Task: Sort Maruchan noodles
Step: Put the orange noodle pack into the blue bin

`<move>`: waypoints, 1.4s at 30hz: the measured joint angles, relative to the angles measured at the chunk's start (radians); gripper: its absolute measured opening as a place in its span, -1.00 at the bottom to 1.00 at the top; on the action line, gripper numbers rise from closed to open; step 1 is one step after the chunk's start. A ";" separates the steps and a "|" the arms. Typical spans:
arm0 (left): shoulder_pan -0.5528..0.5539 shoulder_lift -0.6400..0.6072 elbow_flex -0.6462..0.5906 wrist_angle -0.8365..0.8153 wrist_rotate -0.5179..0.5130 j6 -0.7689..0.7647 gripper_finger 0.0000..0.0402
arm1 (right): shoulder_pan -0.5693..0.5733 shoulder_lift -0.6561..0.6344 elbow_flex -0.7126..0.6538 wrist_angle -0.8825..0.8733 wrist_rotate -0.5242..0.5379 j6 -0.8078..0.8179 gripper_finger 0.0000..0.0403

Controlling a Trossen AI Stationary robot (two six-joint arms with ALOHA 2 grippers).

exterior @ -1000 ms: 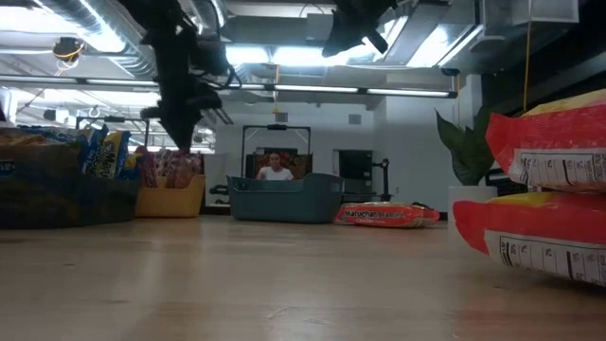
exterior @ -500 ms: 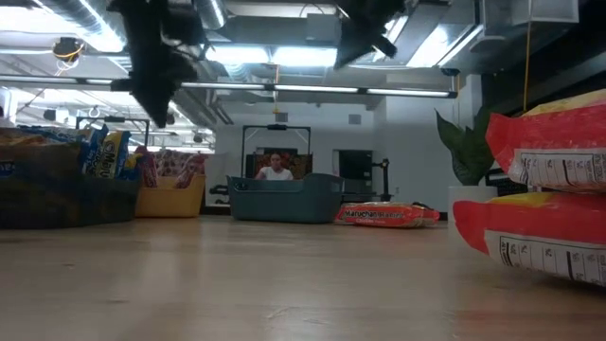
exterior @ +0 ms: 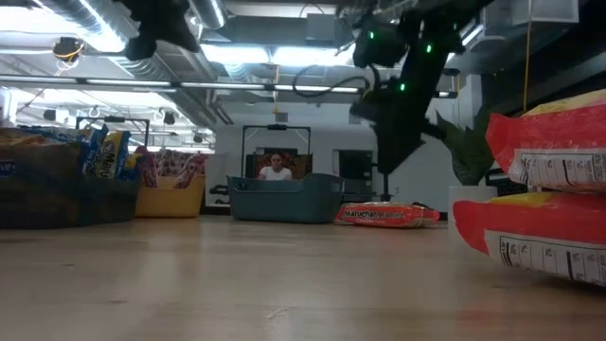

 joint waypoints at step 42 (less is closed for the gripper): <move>-0.636 0.174 0.000 0.348 -0.311 -0.318 -0.57 | 0.357 -0.021 0.106 -0.050 -0.062 0.265 -0.67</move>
